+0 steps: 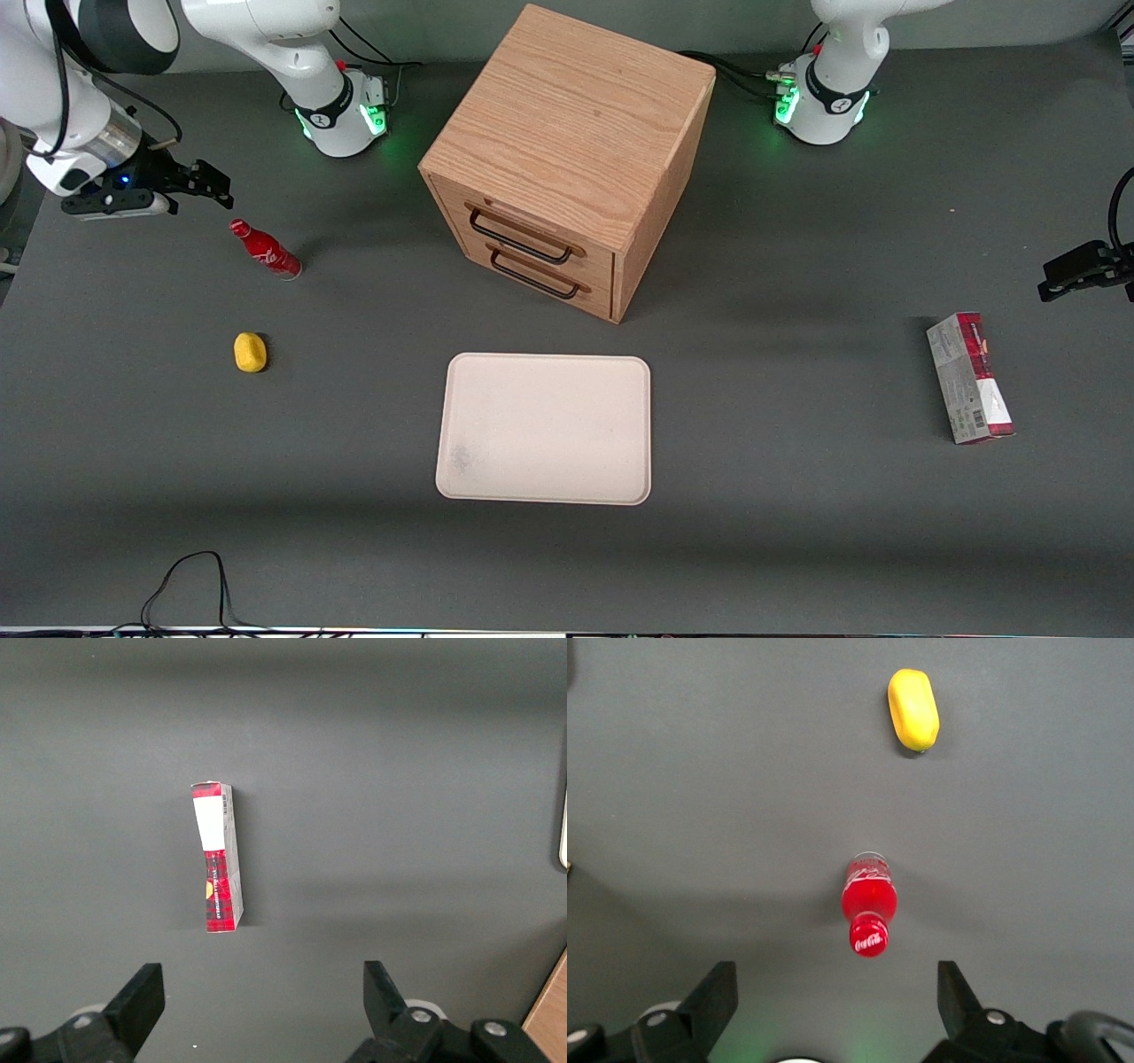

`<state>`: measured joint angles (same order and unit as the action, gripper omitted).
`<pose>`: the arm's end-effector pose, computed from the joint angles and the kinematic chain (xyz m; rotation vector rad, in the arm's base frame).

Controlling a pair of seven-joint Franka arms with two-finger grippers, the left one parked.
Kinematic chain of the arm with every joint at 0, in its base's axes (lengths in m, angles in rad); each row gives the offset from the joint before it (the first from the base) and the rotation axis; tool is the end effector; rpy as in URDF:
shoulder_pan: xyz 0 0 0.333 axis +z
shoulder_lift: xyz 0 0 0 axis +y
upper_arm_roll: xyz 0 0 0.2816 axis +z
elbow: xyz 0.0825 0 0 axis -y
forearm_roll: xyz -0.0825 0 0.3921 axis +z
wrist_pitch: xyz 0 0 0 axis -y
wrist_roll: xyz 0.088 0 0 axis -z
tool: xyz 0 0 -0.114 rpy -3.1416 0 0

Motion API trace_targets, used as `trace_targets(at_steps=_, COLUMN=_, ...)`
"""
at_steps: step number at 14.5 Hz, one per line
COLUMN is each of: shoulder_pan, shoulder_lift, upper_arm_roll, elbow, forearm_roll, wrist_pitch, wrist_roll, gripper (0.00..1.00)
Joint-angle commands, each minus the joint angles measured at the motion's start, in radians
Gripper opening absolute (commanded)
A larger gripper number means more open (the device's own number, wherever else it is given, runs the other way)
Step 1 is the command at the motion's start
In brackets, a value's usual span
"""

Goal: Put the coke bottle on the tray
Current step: 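Lower the open right gripper over the red Coca-Cola bottle's neck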

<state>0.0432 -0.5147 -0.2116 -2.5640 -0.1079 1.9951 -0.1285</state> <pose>0.3958 -0.0696 0.3883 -3.1248 -0.0588 0.0934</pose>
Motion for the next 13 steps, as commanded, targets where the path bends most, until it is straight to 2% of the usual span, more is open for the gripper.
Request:
trace_targets(at_steps=1, shoulder_pan=0.006, shoulder_lift=0.016, upper_arm_roll=-0.022, elbow=-0.053, forearm_roll=-0.015, wrist_pitch=0.068, wrist_roll=0.000, gripper=1.00)
trace_targets(at_steps=8, shoulder_pan=0.004, shoulder_lift=0.137, upper_arm_roll=-0.028, elbow=-0.078, forearm_roll=-0.025, wrist_pitch=0.178, wrist_roll=-0.002, gripper=1.00)
trace_targets(at_steps=13, shoulder_pan=0.004, shoulder_lift=0.147, upper_arm_roll=-0.057, elbow=-0.140, forearm_roll=-0.027, wrist_pitch=0.229, wrist_roll=-0.010, gripper=1.00)
